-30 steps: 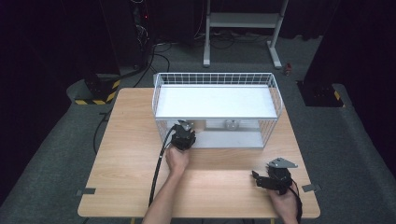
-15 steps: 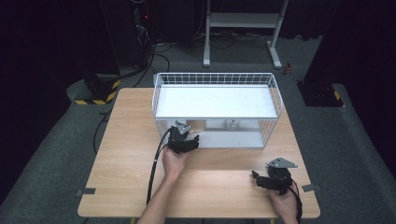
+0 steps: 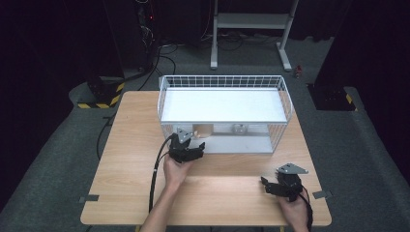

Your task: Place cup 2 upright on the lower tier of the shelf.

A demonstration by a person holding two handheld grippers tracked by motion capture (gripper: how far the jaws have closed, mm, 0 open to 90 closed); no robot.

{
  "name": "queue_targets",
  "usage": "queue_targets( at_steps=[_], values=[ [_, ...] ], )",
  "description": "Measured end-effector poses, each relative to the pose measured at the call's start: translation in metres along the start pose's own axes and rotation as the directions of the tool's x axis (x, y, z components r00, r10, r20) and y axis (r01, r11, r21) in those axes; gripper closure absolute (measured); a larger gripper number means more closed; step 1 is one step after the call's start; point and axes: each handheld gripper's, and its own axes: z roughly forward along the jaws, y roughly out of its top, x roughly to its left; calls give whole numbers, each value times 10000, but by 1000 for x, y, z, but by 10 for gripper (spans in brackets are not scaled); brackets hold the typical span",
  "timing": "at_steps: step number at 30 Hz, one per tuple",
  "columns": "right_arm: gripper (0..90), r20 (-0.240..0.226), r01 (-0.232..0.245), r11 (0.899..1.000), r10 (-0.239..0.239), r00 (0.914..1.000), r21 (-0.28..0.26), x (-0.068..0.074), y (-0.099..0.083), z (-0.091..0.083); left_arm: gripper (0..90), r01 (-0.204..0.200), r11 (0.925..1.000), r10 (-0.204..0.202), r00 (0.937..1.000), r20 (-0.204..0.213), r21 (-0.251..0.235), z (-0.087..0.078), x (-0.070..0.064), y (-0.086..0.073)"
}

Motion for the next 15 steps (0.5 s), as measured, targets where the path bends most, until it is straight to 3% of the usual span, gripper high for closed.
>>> queue_targets(
  at_steps=[15],
  values=[
    [223, -1, 49, 10000, -49, 10000, -16, 0, 0, 0, 217, 180, 9997, -174, 9991, 375, -156, -23, 4, -1]
  ],
)
